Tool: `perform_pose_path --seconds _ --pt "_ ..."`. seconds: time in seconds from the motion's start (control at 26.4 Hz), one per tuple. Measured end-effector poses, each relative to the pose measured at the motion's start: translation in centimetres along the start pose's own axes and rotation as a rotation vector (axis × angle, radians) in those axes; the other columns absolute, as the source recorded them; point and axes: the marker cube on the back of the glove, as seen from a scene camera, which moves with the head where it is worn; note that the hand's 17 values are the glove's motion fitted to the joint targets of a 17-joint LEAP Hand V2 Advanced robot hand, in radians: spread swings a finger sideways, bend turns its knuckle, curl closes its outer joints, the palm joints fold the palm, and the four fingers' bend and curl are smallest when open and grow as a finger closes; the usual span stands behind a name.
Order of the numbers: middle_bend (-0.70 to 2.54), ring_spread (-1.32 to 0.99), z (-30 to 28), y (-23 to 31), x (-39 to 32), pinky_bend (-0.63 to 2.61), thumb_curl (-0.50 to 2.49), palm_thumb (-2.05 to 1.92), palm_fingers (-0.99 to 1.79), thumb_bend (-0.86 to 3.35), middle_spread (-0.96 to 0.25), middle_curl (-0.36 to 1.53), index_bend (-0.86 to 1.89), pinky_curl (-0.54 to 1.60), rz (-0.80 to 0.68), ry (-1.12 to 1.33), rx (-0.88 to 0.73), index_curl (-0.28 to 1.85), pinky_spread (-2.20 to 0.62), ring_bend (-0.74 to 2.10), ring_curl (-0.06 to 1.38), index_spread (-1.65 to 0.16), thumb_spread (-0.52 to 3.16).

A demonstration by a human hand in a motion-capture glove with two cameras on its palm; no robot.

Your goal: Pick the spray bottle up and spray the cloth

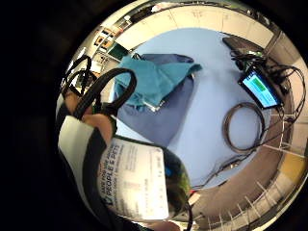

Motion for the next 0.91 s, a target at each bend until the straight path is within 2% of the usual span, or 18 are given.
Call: perform_pose_path --seconds 0.23,0.42,0.91 --pt "0.47 -0.1 8.1 -2.9 -0.2 0.54 0.5 0.94 1.24 0.01 -0.11 0.44 0.13 0.32 0.042 0.069 -0.19 0.28 -0.1 0.63 0.41 -0.23 0.76" --pt "0.47 -0.1 12.5 -4.1 -0.8 0.54 0.53 0.95 1.24 -0.01 -0.11 0.45 0.12 0.33 0.031 0.085 -0.29 0.28 -0.11 0.65 0.42 -0.22 0.76" --pt "0.51 -0.1 13.2 -5.2 -2.3 0.55 0.57 0.96 1.25 -0.03 -0.11 0.47 0.13 0.34 0.019 0.12 -0.309 0.3 -0.12 0.67 0.42 -0.21 0.75"
